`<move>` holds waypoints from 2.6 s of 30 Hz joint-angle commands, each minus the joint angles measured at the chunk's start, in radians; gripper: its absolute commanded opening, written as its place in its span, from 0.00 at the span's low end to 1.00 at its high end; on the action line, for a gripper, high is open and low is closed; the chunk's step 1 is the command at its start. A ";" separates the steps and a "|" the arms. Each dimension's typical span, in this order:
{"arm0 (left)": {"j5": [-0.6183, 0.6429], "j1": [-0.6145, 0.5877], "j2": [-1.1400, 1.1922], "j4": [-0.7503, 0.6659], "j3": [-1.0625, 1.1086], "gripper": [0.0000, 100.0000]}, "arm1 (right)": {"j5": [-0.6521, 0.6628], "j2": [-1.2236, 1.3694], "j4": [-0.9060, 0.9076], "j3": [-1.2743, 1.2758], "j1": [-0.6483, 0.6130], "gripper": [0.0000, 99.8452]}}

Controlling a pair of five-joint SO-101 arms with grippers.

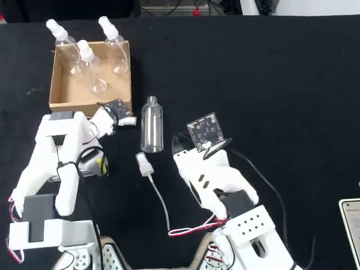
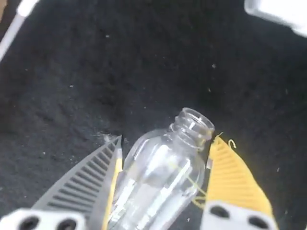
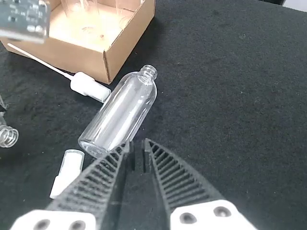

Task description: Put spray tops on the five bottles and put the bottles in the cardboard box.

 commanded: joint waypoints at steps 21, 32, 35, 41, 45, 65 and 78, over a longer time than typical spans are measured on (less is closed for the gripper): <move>-0.141 -0.122 -0.074 0.457 -0.338 0.28 | 0.012 -0.013 -0.032 -0.018 0.015 0.04; -0.157 -0.094 -0.074 0.196 -0.119 0.28 | 0.012 -0.013 -0.032 -0.018 0.015 0.04; -0.157 -0.093 -0.074 0.112 -0.070 0.28 | 0.012 -0.013 -0.032 -0.018 0.015 0.04; -0.149 -0.090 -0.064 0.043 -0.050 0.28 | 0.012 -0.013 -0.032 -0.018 0.015 0.04; -0.147 -0.082 -0.064 0.015 -0.028 0.27 | 0.012 -0.013 -0.032 -0.018 0.015 0.04; 0.149 -0.030 -0.092 -0.008 0.047 0.10 | 0.012 -0.013 -0.032 -0.018 0.015 0.04; 0.503 -0.033 -0.178 0.163 -0.110 0.08 | 0.012 -0.013 -0.032 -0.018 0.015 0.04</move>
